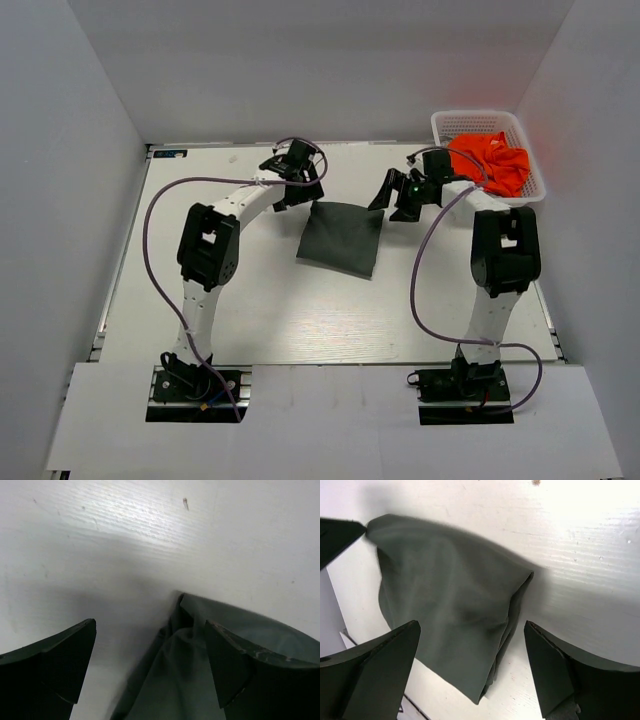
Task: Fold and stack the t-shirts
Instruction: Fold the long partially folded tshirt into a neat square
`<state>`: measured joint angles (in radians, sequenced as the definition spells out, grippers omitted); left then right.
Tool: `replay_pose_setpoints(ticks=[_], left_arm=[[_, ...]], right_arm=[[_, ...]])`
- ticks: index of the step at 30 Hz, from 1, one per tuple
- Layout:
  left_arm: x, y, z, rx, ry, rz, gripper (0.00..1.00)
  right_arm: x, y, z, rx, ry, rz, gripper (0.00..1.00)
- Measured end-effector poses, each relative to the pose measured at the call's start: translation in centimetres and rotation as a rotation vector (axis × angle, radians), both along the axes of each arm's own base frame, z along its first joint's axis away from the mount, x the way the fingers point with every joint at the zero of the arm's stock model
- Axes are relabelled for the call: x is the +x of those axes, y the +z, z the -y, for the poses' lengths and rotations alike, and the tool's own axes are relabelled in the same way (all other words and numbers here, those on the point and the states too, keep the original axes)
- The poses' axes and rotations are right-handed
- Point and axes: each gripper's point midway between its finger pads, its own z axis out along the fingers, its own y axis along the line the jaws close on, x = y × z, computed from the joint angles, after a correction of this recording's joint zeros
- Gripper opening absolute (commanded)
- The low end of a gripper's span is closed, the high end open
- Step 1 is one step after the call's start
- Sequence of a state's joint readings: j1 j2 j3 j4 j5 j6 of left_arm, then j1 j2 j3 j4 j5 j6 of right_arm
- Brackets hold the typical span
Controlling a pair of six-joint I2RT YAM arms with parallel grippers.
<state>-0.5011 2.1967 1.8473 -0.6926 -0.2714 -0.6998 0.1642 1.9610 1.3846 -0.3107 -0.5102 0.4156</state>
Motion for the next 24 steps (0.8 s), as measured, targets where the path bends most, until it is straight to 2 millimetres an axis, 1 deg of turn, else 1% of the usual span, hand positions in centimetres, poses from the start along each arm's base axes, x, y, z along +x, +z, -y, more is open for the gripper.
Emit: replay_pose_setpoints(ticks=[1, 4, 6, 8, 10, 12, 14, 16, 18, 20, 22, 24], left_arm=[[0.3, 0.2, -0.2, -0.005, 0.004, 0.007, 1.0], [0.9, 0.7, -0.8, -0.014, -0.002, 0.028, 1.0], [0.4, 1.4, -0.8, -0.029, -0.023, 0.039, 1.0], [-0.9, 2.4, -0.2, -0.068, -0.07, 0.053, 1.0], [-2.5, 3.6, 1.1, -0.129, -0.136, 0.066, 1.0], [-4.0, 5.0, 2.8, -0.207, -0.212, 0.091, 1.0], [-4.6, 6.1, 4.6, -0.278, -0.281, 0.115, 1.0], [-4.8, 6.7, 6.4, -0.329, -0.336, 0.136, 1.0], [-4.5, 6.4, 7.7, -0.361, -0.372, 0.143, 1.0], [-3.8, 5.4, 8.8, -0.381, -0.397, 0.144, 1.0], [-3.0, 3.3, 9.1, -0.389, -0.404, 0.131, 1.0], [-2.4, 0.8, 8.9, -0.38, -0.396, 0.107, 1.0]], right_arm=[[0.1, 0.2, 0.0, 0.003, 0.005, 0.008, 0.9], [-0.3, 1.5, 0.1, 0.011, 0.008, 0.044, 0.9], [-1.5, 2.8, 0.3, 0.012, 0.007, 0.074, 0.9], [-3.1, 4.3, 0.2, 0.021, 0.015, 0.106, 0.9], [-4.0, 5.6, -0.1, 0.037, 0.029, 0.143, 0.9], [-4.5, 6.4, -0.8, 0.061, 0.052, 0.175, 0.9], [-4.8, 6.4, -1.6, 0.085, 0.073, 0.182, 0.9], [-5.1, 5.8, -2.3, 0.106, 0.087, 0.174, 0.9], [-4.8, 5.1, -3.1, 0.125, 0.098, 0.166, 0.9], [-4.0, 4.2, -3.6, 0.145, 0.096, 0.164, 0.9], [-3.0, 2.7, -3.9, 0.158, 0.08, 0.151, 0.9], [-2.0, 1.3, -4.0, 0.171, 0.061, 0.146, 0.9]])
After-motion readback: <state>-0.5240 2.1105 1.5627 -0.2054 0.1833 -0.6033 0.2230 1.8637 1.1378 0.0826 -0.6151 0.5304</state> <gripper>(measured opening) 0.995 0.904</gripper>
